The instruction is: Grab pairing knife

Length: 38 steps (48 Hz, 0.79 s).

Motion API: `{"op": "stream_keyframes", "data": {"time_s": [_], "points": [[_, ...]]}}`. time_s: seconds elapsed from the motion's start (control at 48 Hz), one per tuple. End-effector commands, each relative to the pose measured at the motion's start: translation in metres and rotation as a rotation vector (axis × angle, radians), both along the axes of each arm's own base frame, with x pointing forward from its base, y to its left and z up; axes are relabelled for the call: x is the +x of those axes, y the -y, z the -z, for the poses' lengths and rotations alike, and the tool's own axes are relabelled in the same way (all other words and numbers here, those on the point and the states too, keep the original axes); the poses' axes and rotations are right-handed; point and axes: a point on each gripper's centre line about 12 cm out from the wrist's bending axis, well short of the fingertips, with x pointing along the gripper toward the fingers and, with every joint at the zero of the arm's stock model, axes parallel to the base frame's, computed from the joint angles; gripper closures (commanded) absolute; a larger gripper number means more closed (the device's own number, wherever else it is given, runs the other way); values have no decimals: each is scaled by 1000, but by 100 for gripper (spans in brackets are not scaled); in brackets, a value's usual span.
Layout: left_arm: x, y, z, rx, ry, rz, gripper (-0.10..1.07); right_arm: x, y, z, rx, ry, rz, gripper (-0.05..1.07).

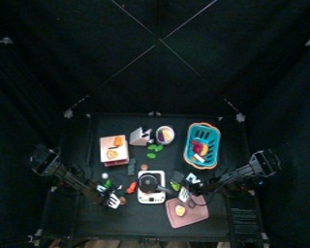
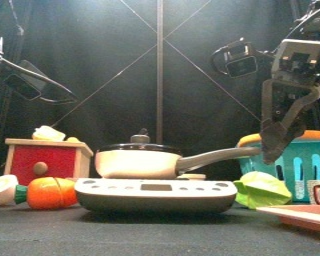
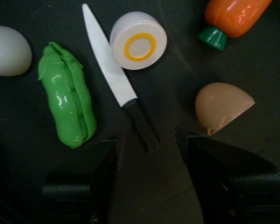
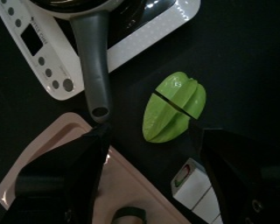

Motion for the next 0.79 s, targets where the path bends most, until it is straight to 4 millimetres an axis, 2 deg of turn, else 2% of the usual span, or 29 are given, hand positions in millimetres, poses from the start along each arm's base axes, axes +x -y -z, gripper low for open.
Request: {"op": "stream_keyframes", "data": {"time_s": [0.0,0.375,0.771], "points": [[3,2,2,-22,20,-2,12,6,-2,-9,10,31,-1,3],[-5,-2,21,-35,8,-28,14,6,-2,-8,9,27,-1,3],[-1,-3,25,-55,36,-24,44,6,-1,-8,9,27,2,3]]}}
